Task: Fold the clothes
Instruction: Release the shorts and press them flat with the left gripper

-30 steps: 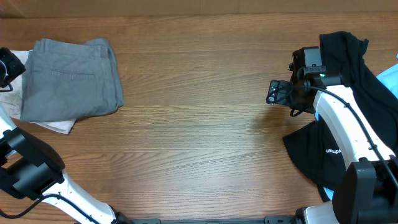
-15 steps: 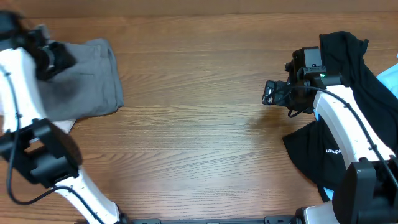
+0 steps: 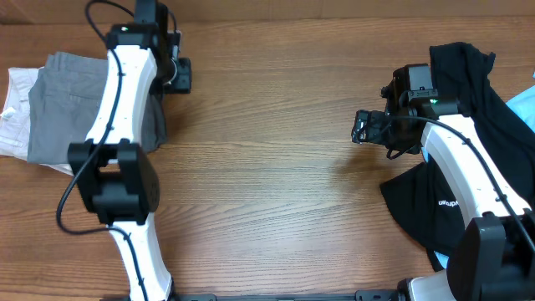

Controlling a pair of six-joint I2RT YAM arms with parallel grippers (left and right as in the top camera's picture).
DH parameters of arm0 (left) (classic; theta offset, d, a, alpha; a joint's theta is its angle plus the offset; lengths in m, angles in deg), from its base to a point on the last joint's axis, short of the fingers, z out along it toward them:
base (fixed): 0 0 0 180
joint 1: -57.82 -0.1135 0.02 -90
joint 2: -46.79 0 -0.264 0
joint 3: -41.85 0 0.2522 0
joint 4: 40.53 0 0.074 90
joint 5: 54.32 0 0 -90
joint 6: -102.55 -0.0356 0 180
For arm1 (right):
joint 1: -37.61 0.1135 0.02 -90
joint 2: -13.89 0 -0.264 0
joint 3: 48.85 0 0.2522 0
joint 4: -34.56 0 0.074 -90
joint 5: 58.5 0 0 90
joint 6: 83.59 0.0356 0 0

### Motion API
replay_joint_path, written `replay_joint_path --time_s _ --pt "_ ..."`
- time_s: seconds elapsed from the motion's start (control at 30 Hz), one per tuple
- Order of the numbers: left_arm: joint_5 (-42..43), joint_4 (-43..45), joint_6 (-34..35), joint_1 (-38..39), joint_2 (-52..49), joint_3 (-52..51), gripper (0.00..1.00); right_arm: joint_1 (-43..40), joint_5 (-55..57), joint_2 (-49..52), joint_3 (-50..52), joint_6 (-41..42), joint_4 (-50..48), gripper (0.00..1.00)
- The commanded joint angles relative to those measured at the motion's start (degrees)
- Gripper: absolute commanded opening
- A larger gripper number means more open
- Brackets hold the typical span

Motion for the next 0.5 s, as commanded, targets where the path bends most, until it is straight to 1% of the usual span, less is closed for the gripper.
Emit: replay_joint_path --time_s 0.0,0.1,0.17,0.2,0.3,0.47 --pt "-2.40 -0.20 1.03 0.13 -6.69 0.31 0.44 -0.11 -0.52 -0.83 -0.85 -0.46 -0.20 1.00" --pt "-3.02 -0.39 1.03 -0.55 -9.90 0.31 0.44 -0.11 -0.52 -0.85 -0.85 -0.44 -0.13 1.00" --pt "-5.33 -0.63 1.09 -1.33 -11.87 0.31 0.44 -0.11 -0.52 -0.83 -0.85 -0.44 0.00 1.00" --pt "-8.76 -0.94 2.32 -2.12 -13.00 0.28 0.46 -0.11 -0.50 -0.85 -0.85 -0.46 0.11 1.00" --pt "-14.67 -1.77 5.25 -4.24 -13.38 0.31 0.49 -0.11 -0.48 -0.83 -0.85 -0.46 0.31 1.00" --pt "-15.87 -1.92 6.58 -11.67 -13.00 0.35 0.49 -0.11 -0.33 -0.83 -0.85 -1.07 0.46 1.00"
